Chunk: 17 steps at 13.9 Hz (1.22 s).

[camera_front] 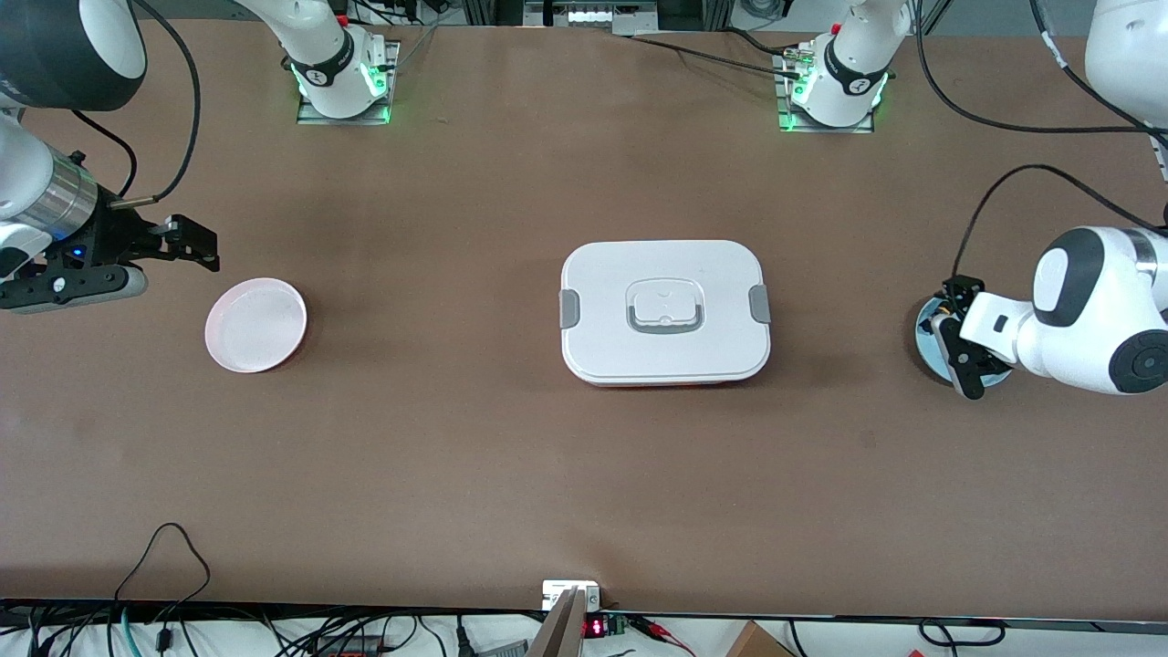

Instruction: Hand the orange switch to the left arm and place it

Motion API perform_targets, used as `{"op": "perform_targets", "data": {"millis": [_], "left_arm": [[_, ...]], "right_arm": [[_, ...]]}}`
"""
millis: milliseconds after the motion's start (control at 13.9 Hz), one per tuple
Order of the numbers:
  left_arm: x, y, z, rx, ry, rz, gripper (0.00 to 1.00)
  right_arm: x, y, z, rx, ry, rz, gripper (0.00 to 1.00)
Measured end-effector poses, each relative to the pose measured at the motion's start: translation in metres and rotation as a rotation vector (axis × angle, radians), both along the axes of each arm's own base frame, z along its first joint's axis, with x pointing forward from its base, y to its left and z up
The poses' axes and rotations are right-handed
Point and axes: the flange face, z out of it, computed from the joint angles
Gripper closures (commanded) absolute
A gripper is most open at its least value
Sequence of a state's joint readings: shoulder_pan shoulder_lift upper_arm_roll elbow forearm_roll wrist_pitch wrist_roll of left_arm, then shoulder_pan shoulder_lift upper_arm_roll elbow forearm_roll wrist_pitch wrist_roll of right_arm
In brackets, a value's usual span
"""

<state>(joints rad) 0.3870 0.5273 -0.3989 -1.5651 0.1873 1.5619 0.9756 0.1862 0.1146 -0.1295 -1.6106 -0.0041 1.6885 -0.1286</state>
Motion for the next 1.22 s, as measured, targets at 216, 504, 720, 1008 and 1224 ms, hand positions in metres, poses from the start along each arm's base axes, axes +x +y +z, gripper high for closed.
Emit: {"op": "perform_targets", "data": {"millis": [216,504,720,1008,1224], "left_arm": [[-0.001,-0.049,0.049,0.044,0.055,0.195,0.00],[-0.011,-0.093,0.127,0.174,0.096,0.446,0.00],[-0.022,-0.114,0.192,0.212,0.037,0.510,0.00],[-0.039,-0.102,0.253,0.225,-0.162,0.654,0.00],[-0.061,-0.061,0.256,0.212,-0.229,0.794,0.00]], "right_arm": [[0.001,-0.001,-0.002,-0.002,0.004,-0.003,0.00],[0.003,-0.001,0.001,-0.002,-0.003,-0.011,0.00],[0.004,0.000,0.000,-0.002,-0.003,-0.010,0.00],[0.004,0.006,0.002,-0.001,-0.011,-0.002,0.00],[0.005,0.006,0.003,0.000,-0.023,-0.001,0.00]]}}
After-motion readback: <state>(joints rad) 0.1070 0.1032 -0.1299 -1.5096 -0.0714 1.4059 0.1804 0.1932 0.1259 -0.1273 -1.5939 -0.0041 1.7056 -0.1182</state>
